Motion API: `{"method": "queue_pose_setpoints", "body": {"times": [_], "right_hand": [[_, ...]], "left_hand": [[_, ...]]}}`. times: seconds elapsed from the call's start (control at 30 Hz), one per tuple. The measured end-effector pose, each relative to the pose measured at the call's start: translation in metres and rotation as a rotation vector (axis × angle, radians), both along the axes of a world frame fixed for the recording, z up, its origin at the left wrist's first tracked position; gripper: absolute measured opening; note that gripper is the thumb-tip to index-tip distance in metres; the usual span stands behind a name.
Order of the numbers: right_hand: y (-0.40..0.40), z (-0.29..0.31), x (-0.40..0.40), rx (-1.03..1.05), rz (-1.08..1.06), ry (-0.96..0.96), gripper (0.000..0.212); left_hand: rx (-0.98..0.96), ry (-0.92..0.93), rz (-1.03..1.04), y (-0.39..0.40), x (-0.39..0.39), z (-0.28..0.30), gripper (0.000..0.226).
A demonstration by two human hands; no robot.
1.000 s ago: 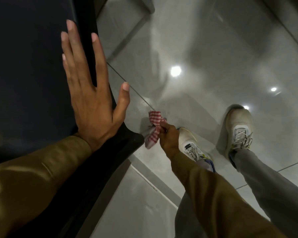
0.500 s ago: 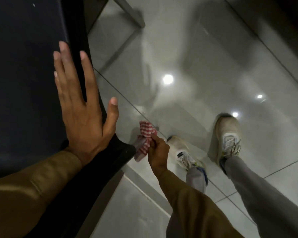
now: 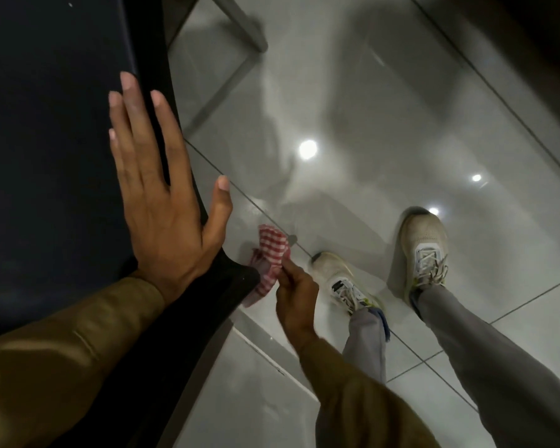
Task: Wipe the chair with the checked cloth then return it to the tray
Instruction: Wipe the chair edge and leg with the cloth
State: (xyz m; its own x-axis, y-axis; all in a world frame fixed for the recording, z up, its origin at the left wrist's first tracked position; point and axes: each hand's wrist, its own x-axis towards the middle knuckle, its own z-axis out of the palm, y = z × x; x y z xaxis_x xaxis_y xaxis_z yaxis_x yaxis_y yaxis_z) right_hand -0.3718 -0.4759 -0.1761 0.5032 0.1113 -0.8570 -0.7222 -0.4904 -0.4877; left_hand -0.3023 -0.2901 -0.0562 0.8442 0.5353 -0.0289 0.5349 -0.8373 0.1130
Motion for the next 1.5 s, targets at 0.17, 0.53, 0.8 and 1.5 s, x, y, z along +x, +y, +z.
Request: {"method": "queue_pose_setpoints", "body": {"times": [0.17,0.53,0.8,1.5], "right_hand": [[0.004,-0.043,0.027,-0.078,-0.188,0.207,0.032],[-0.015,0.029,0.002,0.123,0.290,-0.111,0.029],[0.002,-0.044,0.038,0.111,-0.100,0.393,0.039],[0.016,-0.044,0.041,0.264,-0.519,0.611,0.021]], "left_hand": [[-0.001,-0.005,-0.019,0.001,-0.004,-0.003,0.080],[-0.014,0.021,0.000,0.001,-0.001,-0.001,0.081],[0.032,0.005,-0.025,0.004,-0.004,-0.010,0.078],[-0.005,0.045,-0.004,0.004,0.000,-0.002,0.078]]}}
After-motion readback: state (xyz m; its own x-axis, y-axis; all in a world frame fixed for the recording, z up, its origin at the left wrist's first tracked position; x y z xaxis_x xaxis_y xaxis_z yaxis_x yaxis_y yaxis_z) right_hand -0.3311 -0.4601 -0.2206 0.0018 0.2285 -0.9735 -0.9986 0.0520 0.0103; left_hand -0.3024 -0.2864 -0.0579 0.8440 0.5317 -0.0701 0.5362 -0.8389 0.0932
